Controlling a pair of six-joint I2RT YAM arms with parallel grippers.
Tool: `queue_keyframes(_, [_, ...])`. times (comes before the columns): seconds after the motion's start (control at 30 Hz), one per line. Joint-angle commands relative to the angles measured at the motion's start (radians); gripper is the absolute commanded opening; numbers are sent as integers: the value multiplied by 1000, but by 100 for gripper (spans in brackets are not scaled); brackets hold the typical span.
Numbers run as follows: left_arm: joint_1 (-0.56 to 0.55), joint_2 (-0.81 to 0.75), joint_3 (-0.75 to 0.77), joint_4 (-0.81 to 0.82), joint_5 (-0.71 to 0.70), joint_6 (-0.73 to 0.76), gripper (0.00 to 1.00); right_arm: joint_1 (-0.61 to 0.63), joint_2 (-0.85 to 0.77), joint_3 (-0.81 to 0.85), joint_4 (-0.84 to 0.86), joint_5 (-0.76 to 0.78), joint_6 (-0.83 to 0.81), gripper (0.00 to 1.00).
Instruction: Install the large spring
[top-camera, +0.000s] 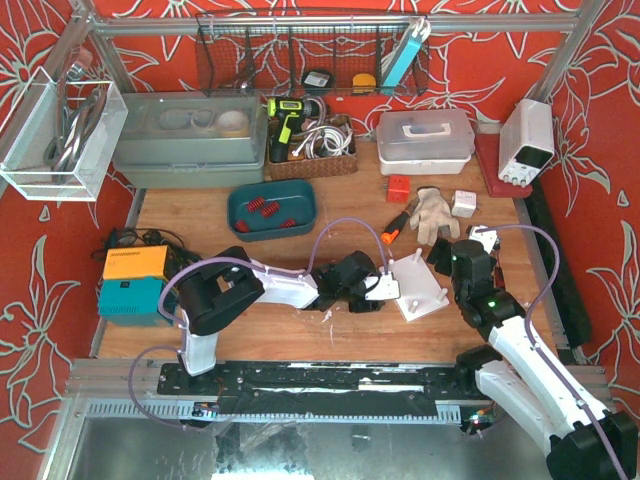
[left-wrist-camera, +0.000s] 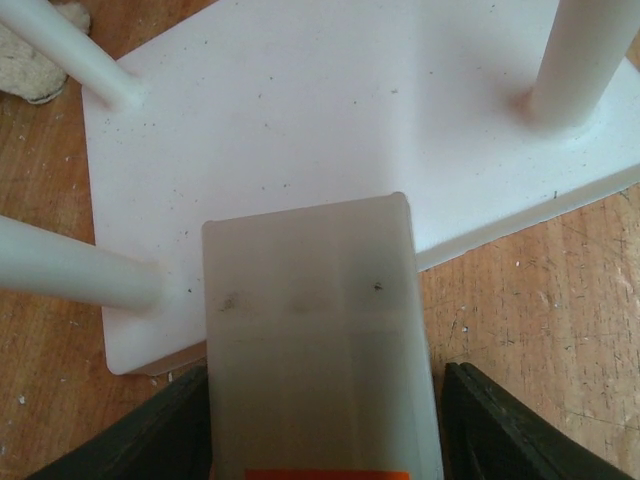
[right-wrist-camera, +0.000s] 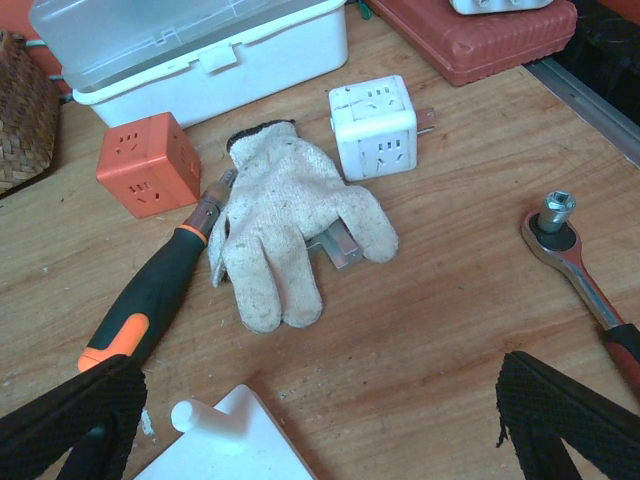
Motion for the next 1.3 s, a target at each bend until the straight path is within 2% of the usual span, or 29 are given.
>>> queue_keyframes(0.0, [-2,0,-19,-37,-8,13,60,2,-1,-5,11,23,9,96])
queue_keyframes(0.27, [-2,-79,-92,26,-18,-29,42,3,2,-5,15,21,5,95])
queue_keyframes(0.4, [-1,-133,-128,54,-110,-108,36,3,5,-7,16,19,4,95])
queue_keyframes(0.57, [9,-239,-175,65,-357,-371,26,3,14,-6,19,14,5,95])
queue_keyframes(0.7, [53,-338,-172,-108,-498,-673,21,3,22,-5,22,9,4,95])
queue_keyframes(0.8, [115,-436,-204,-232,-495,-864,19,3,28,-2,23,2,3,95])
queue_keyframes(0.93, [195,-602,-338,-278,-484,-998,14,3,30,-2,21,2,5,95])
queue_keyframes(1.03, [244,-752,-447,-332,-538,-1120,2,3,30,-2,22,-1,5,95])
queue_keyframes(1.07, [269,-797,-472,-382,-555,-1155,0,2,30,-2,24,-2,5,95])
queue_keyframes(1.27, [379,-1030,-590,-570,-554,-1377,1,3,42,-4,32,-10,9,95])
